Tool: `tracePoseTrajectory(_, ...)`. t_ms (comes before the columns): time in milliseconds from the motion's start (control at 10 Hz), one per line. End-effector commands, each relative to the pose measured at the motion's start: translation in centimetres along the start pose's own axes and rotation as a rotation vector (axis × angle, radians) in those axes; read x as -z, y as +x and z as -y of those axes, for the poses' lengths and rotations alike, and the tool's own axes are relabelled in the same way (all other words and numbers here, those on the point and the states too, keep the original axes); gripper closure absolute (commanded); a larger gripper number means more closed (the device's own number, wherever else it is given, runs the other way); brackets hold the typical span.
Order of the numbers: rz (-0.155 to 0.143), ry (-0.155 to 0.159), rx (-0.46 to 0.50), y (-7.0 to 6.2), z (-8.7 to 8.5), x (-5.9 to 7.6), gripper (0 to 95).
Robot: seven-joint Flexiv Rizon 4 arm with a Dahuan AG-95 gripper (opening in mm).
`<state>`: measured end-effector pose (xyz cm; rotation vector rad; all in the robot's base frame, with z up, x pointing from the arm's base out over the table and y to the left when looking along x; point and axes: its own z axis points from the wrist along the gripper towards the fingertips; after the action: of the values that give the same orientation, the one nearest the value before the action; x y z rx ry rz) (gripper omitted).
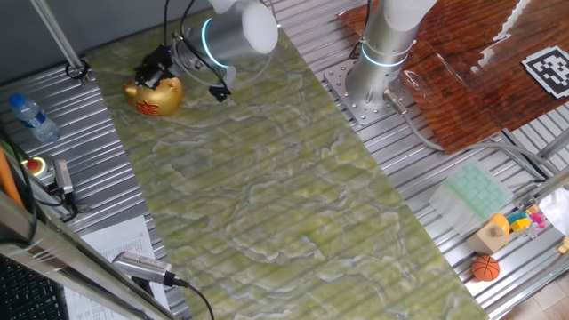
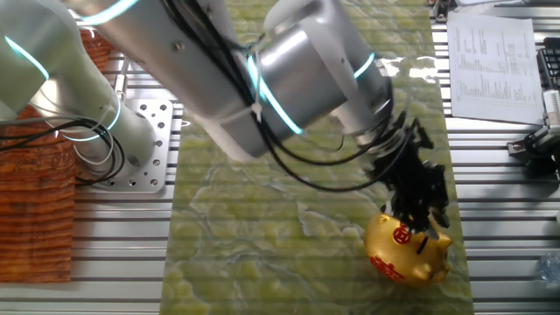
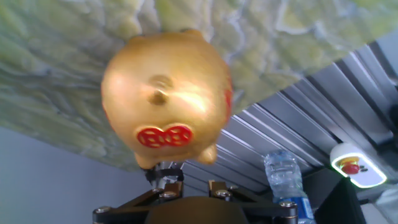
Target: Drop coins into a piggy bank
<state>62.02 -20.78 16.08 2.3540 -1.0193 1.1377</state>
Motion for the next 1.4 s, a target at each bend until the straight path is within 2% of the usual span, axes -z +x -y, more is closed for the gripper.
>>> tracePoseTrajectory(100,0.035,-0.054,-0.128,1.0,2.0,1.0,95.0)
tracePoseTrajectory(200,0.064,-0.075,-0.219,1.0,2.4,1.6,95.0)
tracePoseTrajectory(400,0.112,-0.095,-0.323,1.1,2.4,1.8,95.0)
tracePoseTrajectory(600,0.188,-0.151,-0.457,1.1,2.4,1.8,95.0)
tracePoseTrajectory(700,0.209,-0.164,-0.496,1.1,2.4,1.9,95.0)
tracePoseTrajectory(800,0.276,-0.244,-0.704,1.0,2.5,2.6,95.0)
tracePoseTrajectory(1000,0.308,-0.319,-0.948,0.5,3.1,3.7,95.0)
tracePoseTrajectory(1200,0.388,-0.424,-1.166,0.3,3.3,4.0,95.0)
tracePoseTrajectory(1300,0.428,-0.477,-1.310,0.3,3.3,4.2,95.0)
tracePoseTrajectory(1400,0.446,-0.525,-1.433,0.3,3.3,4.4,95.0)
